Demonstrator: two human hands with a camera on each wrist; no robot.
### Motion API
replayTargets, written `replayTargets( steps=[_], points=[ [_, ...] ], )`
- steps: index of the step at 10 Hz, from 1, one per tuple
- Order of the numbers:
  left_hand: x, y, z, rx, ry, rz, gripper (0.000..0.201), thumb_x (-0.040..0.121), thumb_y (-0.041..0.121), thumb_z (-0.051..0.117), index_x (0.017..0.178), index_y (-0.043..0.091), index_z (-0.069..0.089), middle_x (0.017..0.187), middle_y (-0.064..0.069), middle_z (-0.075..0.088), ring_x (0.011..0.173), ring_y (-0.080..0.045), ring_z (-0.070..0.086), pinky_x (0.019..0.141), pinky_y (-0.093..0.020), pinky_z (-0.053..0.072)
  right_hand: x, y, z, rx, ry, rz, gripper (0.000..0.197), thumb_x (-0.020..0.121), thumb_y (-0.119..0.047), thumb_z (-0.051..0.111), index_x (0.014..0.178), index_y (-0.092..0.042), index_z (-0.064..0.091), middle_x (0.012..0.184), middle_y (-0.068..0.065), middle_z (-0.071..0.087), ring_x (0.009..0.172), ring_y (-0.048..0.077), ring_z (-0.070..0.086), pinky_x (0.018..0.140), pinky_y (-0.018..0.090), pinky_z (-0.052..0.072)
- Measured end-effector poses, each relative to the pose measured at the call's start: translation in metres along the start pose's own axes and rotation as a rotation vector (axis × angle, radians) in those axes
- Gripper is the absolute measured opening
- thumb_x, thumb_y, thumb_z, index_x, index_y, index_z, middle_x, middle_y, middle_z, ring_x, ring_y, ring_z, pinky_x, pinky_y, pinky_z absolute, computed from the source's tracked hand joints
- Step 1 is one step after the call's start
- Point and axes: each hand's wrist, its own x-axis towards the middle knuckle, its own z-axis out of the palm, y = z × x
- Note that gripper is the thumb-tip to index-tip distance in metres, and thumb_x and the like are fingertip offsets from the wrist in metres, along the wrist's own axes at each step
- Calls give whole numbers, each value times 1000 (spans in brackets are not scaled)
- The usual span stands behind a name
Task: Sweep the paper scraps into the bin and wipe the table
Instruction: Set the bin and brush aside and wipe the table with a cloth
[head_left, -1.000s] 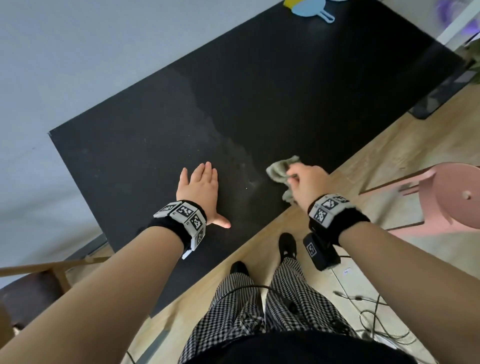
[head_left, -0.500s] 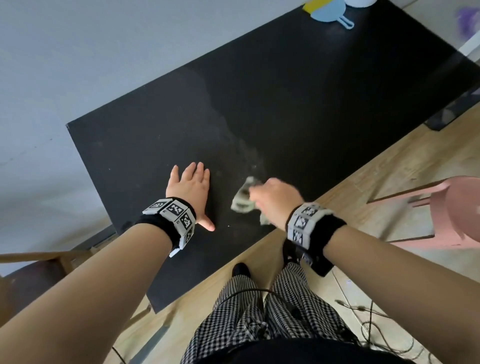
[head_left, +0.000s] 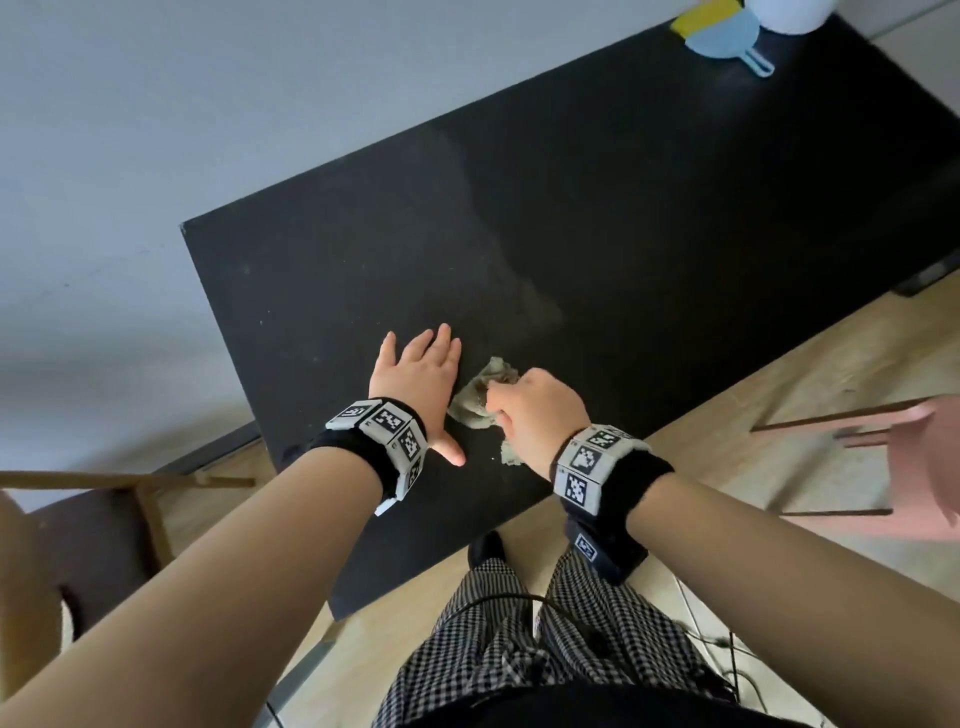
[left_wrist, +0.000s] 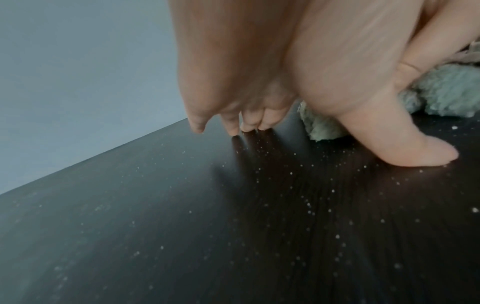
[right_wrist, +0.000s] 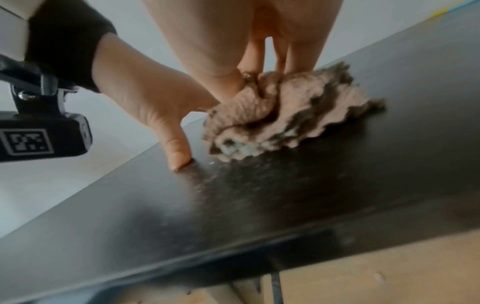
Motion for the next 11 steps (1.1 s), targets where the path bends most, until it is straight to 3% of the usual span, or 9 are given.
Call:
replayTargets(
  steps=[1,2,3,4,5,7,9,10,11],
  points=[
    [0,-2,0,-10,8,7,141,54,78,67,151,12,-10,159,-4,-12,147,-22,-5,116,-51,-1,13,19,-13,-1,54,12,25,94,-24,47,115,-19,58,106,10,60,96,28,59,84,40,50],
    [1,-1,0,-23,16,11,142,53,78,69,151,12,-10,159,-4,-11,147,-22,-4,116,-51,-1,37,46,-39,100,98,210,25,93,-19,48,115,-15,59,109,10,64,102,29,60,83,33,45],
    [2,-3,-1,-41,5,15,143,51,78,69,151,12,-10,159,-4,-11,147,-23,-4,116,-51,-1,58,61,-53,112,146,341,24,91,-16,47,112,-14,58,112,12,64,104,31,60,84,36,46],
    [1,-5,3,-52,-5,28,142,52,79,67,151,12,-11,159,-3,-13,146,-22,-5,115,-52,-4,62,45,-49,14,124,293,23,90,-15,45,110,-14,57,110,15,63,103,34,59,83,37,47],
    [0,-6,2,-63,-43,29,140,56,80,64,150,11,-13,158,-5,-16,146,-22,-10,115,-51,-7,51,20,-31,-47,26,96,22,91,-17,45,110,-17,56,110,14,59,100,33,59,79,36,47],
    [10,-24,-16,-168,-90,-185,143,56,79,65,149,4,-14,157,-12,-16,145,-25,-14,118,-49,-2,60,27,-40,-96,-71,-142,26,90,-23,55,115,-16,57,106,10,59,100,28,57,81,37,49],
    [31,-48,-35,-136,-105,-233,141,55,81,64,150,6,-8,159,-9,-11,146,-24,-11,117,-52,-1,128,69,-83,-50,93,107,23,92,-17,49,112,-15,57,106,12,63,97,31,60,77,35,46],
    [39,-58,-34,-122,-118,-253,141,55,81,65,151,7,-9,159,-8,-12,146,-23,-11,117,-52,-1,135,49,-74,-83,81,168,19,88,-24,47,96,-10,57,104,12,65,99,34,60,86,36,48],
    [47,-70,-37,-117,-129,-276,143,53,80,66,150,7,-9,158,-9,-13,146,-23,-11,117,-52,0,117,21,-46,-80,23,76,30,83,-38,48,91,-10,57,103,13,65,103,34,59,95,43,45]
  ],
)
